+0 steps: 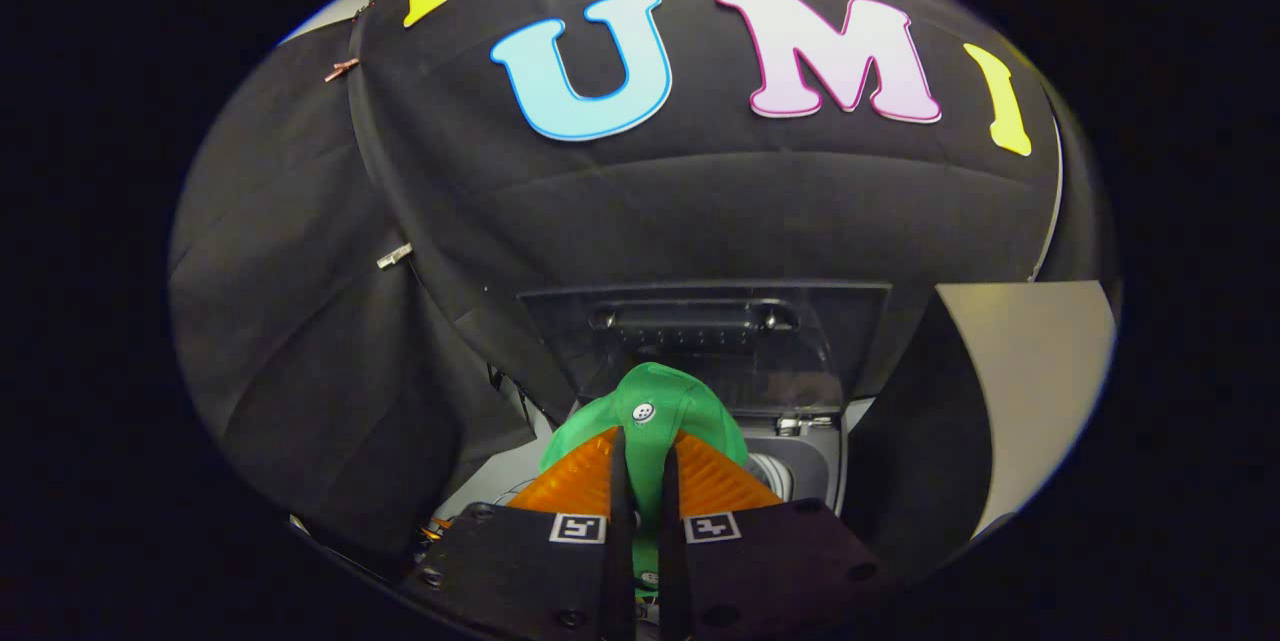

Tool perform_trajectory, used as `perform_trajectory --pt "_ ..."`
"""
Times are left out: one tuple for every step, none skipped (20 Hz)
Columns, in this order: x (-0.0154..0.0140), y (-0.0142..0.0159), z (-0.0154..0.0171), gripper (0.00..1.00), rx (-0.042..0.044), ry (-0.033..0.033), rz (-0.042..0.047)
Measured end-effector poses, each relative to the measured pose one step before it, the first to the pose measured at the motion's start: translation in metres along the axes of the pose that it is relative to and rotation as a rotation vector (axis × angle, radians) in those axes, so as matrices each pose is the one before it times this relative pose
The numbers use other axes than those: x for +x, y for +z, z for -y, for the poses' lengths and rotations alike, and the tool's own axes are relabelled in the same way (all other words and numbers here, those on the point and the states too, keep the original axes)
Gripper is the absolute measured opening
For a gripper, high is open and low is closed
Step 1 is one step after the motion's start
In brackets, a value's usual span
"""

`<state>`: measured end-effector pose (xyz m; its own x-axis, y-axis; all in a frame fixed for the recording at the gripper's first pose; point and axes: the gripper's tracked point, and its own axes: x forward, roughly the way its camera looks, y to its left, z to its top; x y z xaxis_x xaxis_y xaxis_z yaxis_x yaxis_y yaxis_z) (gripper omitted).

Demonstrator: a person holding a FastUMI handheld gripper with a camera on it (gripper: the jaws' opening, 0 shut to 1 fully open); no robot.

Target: Put the clothes into the washing machine and then close the washing machine lid.

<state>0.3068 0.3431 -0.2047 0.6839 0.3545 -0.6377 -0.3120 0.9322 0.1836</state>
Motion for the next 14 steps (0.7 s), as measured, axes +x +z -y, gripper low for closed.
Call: perform_trajectory --pt "0.00962 -0.00783 0.00066 0.14 -0.00933 -0.00982 -0.00912" --pt "0.00942 -0.00635 0.00016 0.14 -0.01091 -0.01215 -0.00573" --pt "0.00633 -0.00726 0.00079 0.14 -0.00777 -0.00968 -0.00987" --pt "0.00784 -0.00784 0.00066 0.14 -0.00860 -0.00894 -0.00982" --pt "0.00822 -0.00714 0.00047 0.14 -0.01206 -0.01144 -0.01105" --pt "0.00709 -0.00534 0.00186 0.14 -0.01110 -0.01114 -0.00864" --pt "0.00659 -0.00512 0.00137 0.14 -0.00781 -0.00879 -0.00879" --pt "0.00567 -0.00407 0.00150 0.14 -0.00400 -0.00768 -0.00739" --pt "0.00349 -0.00243 0.00108 0.14 -0.00028 -0.00501 -0.00204" --pt "0.00247 -0.00039 0.00155 0.14 0.00155 -0.00409 -0.00064" --pt "0.00285 -0.00119 0.00182 0.14 0.00408 -0.00392 -0.00042" --pt "0.00346 -0.00192 0.00116 0.14 0.00144 -0.00387 -0.00343" --pt "0.00303 -0.00135 0.00177 0.14 -0.00002 -0.00568 -0.00489" --pt "0.00250 -0.00144 0.00244 0.14 -0.00513 -0.00666 -0.00133"
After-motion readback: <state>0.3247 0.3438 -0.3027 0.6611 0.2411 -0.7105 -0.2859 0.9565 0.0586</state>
